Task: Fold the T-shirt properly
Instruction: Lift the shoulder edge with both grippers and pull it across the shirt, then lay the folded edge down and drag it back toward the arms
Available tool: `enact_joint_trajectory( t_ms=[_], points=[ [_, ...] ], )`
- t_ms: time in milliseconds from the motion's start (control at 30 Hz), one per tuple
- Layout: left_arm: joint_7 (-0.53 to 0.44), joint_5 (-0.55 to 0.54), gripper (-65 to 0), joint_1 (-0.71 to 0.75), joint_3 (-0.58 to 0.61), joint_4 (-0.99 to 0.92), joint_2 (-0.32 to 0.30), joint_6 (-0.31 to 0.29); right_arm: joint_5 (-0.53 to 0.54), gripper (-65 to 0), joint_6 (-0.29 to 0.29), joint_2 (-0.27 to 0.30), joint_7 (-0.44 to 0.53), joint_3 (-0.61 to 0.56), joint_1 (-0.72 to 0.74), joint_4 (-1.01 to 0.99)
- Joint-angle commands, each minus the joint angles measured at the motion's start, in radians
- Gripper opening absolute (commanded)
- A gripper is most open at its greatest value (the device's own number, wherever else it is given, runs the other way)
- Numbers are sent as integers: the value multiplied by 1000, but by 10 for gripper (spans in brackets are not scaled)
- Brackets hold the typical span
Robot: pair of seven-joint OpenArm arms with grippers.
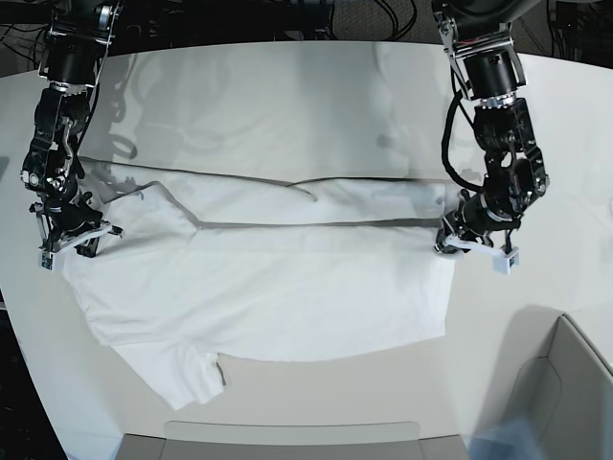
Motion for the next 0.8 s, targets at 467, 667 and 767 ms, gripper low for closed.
enact_joint_trajectory(
  t_ms=[467, 667, 767],
  points=[
    [-34, -13, -632, -10, -19, 89, -17, -4, -11, -358, 0, 19, 94, 59, 14, 139],
    [-29, -17, -632, 65, -116, 200, -6, -4, -11, -421, 0, 15, 94, 92, -98, 265],
    [-40, -13, -632, 99, -116, 243, -6, -4, -9, -504, 0, -10, 94, 96, -139, 266]
  ],
)
